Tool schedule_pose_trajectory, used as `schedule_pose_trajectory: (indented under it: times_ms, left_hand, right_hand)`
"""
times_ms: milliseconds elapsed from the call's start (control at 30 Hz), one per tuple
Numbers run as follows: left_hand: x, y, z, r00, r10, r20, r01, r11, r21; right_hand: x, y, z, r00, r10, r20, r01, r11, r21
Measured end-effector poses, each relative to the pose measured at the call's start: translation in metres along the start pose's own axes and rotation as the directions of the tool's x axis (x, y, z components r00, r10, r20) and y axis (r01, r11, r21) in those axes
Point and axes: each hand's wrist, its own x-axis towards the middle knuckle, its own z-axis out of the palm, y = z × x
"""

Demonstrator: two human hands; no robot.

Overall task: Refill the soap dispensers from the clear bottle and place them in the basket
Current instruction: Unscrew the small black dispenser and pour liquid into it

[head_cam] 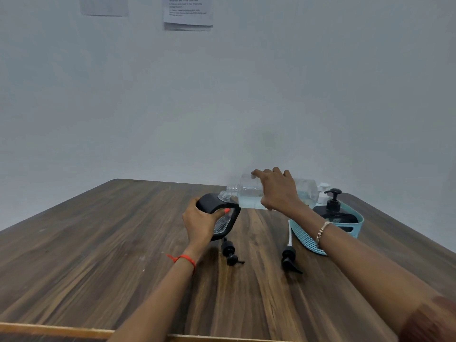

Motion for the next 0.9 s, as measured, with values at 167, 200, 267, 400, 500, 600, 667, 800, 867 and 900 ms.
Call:
schedule_pose_trajectory:
  times_ms: [167,200,267,400,500,600,667,800,867,900]
  left_hand:
    - [0.001,0.000,-0.001,1.000,-0.004,-0.004,0.004,1.000,-0.019]
    - [0.001,-0.001,-0.001,1.000,-0.006,-0.006,0.006,1.000,-0.025]
    - [0.001,-0.002,-0.001,1.000,-0.011,-0.009,0.011,0.999,-0.031]
    - [0.003,-0.005,0.000,1.000,-0.029,-0.011,0.029,0.998,-0.049]
    - [0.005,-0.007,0.001,0.999,-0.050,-0.011,0.049,0.997,-0.067]
    - [0.006,-0.007,0.000,0.998,-0.065,0.003,0.066,0.993,-0.096]
    - [0.007,-0.007,-0.002,0.997,-0.075,0.021,0.077,0.990,-0.120]
    - [0.012,-0.008,-0.005,0.996,-0.093,0.016,0.094,0.986,-0.139]
    - [0.014,-0.008,-0.007,0.995,-0.099,0.009,0.100,0.985,-0.142]
    - [0.015,-0.009,-0.008,0.995,-0.100,0.006,0.100,0.985,-0.143]
  right_hand:
    - [0.003,0.002,0.000,0.999,0.026,0.032,-0.027,0.999,0.033]
    - [0.003,0.002,0.000,0.999,0.030,0.038,-0.032,0.999,0.039]
    - [0.005,0.002,0.000,0.998,0.042,0.054,-0.045,0.997,0.057]
    - [0.009,0.003,0.000,0.993,0.077,0.085,-0.088,0.987,0.135]
    - [0.011,0.004,0.003,0.993,0.085,0.086,-0.102,0.972,0.213]
    - [0.014,0.007,0.007,0.991,0.099,0.086,-0.122,0.939,0.321]
    - [0.016,0.010,0.009,0.990,0.120,0.070,-0.139,0.889,0.437]
    - [0.015,0.018,0.014,0.983,0.174,0.057,-0.172,0.774,0.609]
    - [0.014,0.022,0.019,0.964,0.251,0.089,-0.240,0.671,0.701]
    - [0.013,0.024,0.022,0.951,0.286,0.119,-0.276,0.609,0.743]
